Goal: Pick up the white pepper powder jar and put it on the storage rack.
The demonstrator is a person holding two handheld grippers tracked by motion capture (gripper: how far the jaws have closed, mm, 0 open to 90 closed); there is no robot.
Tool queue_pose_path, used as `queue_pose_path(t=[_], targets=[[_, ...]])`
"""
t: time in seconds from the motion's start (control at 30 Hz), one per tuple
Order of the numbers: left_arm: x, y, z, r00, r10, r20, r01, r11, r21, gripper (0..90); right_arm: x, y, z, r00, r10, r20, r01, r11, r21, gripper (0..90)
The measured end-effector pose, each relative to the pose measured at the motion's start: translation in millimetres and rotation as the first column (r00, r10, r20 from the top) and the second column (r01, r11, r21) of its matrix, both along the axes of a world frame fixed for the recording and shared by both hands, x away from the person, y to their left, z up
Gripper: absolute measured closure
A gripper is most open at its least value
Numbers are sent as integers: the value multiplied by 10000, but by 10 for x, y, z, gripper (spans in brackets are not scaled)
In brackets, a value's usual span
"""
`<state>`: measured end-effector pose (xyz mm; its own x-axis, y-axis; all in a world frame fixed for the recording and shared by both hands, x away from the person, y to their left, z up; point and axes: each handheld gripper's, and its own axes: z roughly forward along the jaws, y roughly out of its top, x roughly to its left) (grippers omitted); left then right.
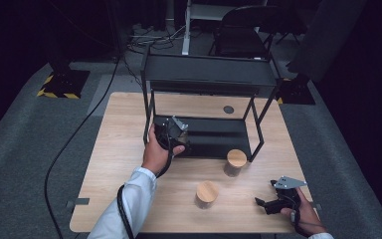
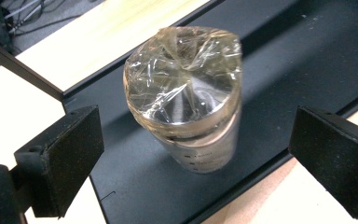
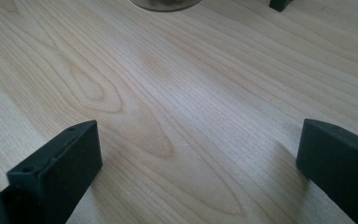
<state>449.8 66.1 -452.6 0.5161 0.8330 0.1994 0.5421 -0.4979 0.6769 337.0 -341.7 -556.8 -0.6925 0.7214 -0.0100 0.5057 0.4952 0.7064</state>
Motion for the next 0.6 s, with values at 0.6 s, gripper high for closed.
queue_pose_path(t=[0.6], targets=[[-379,161,74,9962,-361,798,365,9993,-38,27,0,0,0,10000,0,1,0,10000,0,0]])
